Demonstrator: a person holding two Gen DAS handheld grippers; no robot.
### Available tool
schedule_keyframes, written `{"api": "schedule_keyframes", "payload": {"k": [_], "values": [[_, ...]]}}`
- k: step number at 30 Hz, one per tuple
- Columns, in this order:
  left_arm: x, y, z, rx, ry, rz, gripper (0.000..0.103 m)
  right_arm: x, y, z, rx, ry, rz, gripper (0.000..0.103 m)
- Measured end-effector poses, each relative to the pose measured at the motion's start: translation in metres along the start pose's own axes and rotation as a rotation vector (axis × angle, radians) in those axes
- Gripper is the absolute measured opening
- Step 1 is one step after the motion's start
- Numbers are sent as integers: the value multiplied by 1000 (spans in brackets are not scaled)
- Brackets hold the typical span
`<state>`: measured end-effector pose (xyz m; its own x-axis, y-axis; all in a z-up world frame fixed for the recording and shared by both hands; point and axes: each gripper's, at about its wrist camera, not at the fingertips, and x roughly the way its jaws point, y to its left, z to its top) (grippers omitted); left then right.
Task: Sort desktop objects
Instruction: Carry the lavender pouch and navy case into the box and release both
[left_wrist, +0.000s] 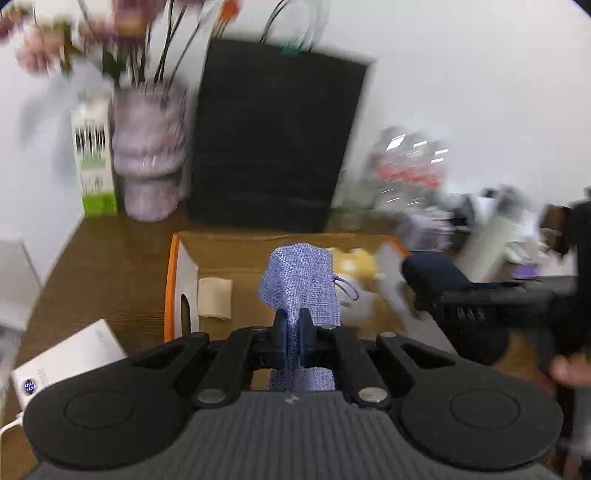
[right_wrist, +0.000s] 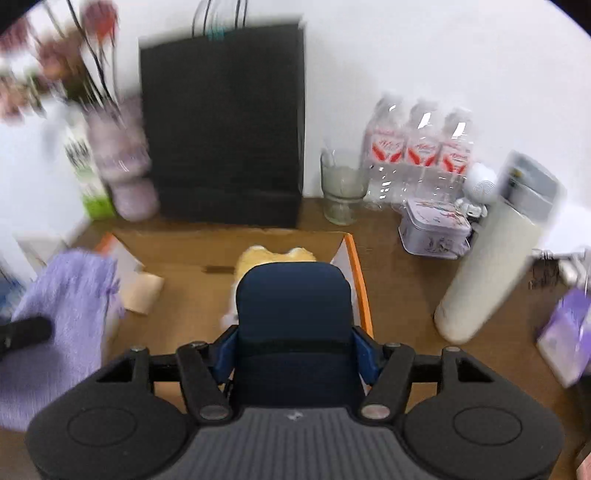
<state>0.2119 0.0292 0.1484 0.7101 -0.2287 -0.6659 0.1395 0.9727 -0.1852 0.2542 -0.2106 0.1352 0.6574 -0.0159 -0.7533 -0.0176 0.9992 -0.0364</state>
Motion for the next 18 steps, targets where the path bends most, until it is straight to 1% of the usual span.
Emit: {"api": "schedule_keyframes", "payload": {"k": [1, 2, 3, 6, 9, 10, 11, 12, 13, 14, 15, 16, 18], "values": [[25, 6, 8, -5, 36, 18, 6, 16, 5, 7, -10, 24, -21, 62], [49, 15, 14, -37, 60, 52, 6, 31, 8, 11, -20, 50, -36, 62], [68, 23, 16, -53, 75, 64, 6, 44, 9, 14, -16, 74, -42, 62], [109, 36, 22, -68, 121, 83, 6, 69, 9, 12, 0, 111, -48, 62], [134, 39, 24, -88, 158, 68, 7, 88, 12, 8, -19, 130, -62, 63], [139, 38, 24, -94, 167, 64, 9, 93, 12, 7, -18, 138, -67, 64], [144, 38, 25, -101, 178, 55, 15, 95, 9, 7, -17, 136, -66, 65], [147, 37, 26, -98, 189, 51, 18, 96, 8, 8, -15, 130, -61, 66], [145, 36, 26, -89, 185, 54, 25, 96, 8, 9, -14, 122, -57, 67], [140, 35, 27, -76, 170, 54, 37, 93, 7, 11, -18, 112, -55, 67], [134, 33, 28, -65, 157, 52, 42, 88, 7, 14, -24, 97, -60, 68], [125, 33, 30, -51, 139, 48, 45, 82, 7, 18, -28, 77, -66, 68], [111, 35, 35, -46, 119, 37, 47, 69, 7, 26, -30, 37, -57, 72]]}}
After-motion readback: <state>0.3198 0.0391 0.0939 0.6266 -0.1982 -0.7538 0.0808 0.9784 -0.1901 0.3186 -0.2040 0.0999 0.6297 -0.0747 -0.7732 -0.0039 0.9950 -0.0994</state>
